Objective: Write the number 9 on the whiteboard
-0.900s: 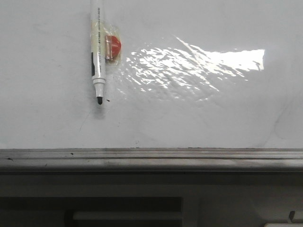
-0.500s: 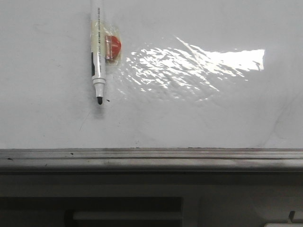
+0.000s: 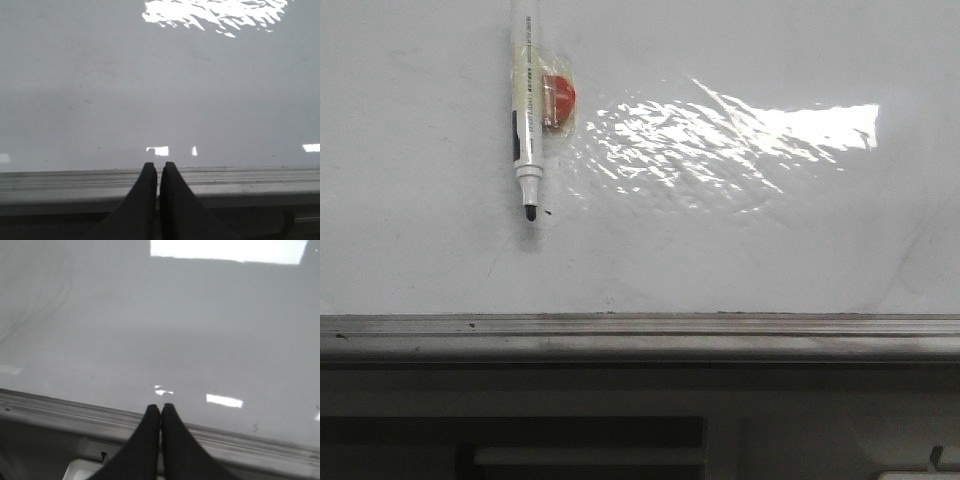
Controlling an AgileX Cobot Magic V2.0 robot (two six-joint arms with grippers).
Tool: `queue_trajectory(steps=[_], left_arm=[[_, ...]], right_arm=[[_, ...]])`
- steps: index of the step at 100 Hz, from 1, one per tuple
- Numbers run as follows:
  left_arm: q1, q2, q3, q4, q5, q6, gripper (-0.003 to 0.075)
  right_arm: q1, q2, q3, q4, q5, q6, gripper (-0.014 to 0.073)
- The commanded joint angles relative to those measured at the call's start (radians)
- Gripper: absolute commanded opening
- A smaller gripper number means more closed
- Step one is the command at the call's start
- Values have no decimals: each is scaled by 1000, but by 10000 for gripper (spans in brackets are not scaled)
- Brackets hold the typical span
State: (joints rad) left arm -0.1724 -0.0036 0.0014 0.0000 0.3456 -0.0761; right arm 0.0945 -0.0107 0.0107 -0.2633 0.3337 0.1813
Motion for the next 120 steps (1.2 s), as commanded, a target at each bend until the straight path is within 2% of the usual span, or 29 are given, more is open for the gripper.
queue_trajectory(steps=[1, 10, 14, 21, 34, 41, 47, 50, 59, 67, 79, 84, 91, 103, 110, 120], left_arm=[[3, -28, 17, -12, -57, -9, -20], [3, -28, 17, -141, -140, -9, -20], [3, -28, 17, -284, -191, -9, -20], [3, -28, 17, -429, -279, -9, -20], [3, -28, 17, -636, -398, -9, -20], [3, -28, 15, -718, -422, -9, -20], [3, -28, 15, -764, -442, -9, -20], [3, -28, 13, -770, -444, -9, -20], [-1, -26, -21, -752, -404, 12, -20], [-1, -1, -95, -664, -306, 62, -20], [-1, 113, -248, -455, -107, 108, -19], [-1, 180, -308, -397, -53, 127, -6], [-1, 283, -379, -369, 3, 161, 57], [-1, 463, -486, -369, 118, 218, 288], [-1, 564, -535, -382, 195, 224, 385], [-1, 689, -596, -468, 265, 328, 409]], right_arm=[[-4, -15, 29, -12, -24, -2, -41], [-4, -15, 29, -55, -43, -2, -41], [-4, -15, 29, -98, -82, -2, -41], [-4, -15, 29, -94, -178, 11, -41], [-4, -15, 29, 86, -464, 87, -41], [-4, -15, 29, 133, -581, 89, -41], [-4, -15, 27, 174, -633, 101, -41], [-4, -15, 19, 238, -633, 119, -41], [-4, -15, -28, 379, -561, 144, -41], [-4, -13, -97, 374, -443, 144, -41], [-4, 32, -252, 298, -127, 142, -41], [-4, 66, -301, 275, -43, 142, -41], [-4, 120, -368, 248, 36, 131, -39], [-4, 214, -457, 251, 77, 25, -1], [-4, 266, -503, 253, 111, 0, 72], [-4, 335, -556, 253, 188, 0, 239]])
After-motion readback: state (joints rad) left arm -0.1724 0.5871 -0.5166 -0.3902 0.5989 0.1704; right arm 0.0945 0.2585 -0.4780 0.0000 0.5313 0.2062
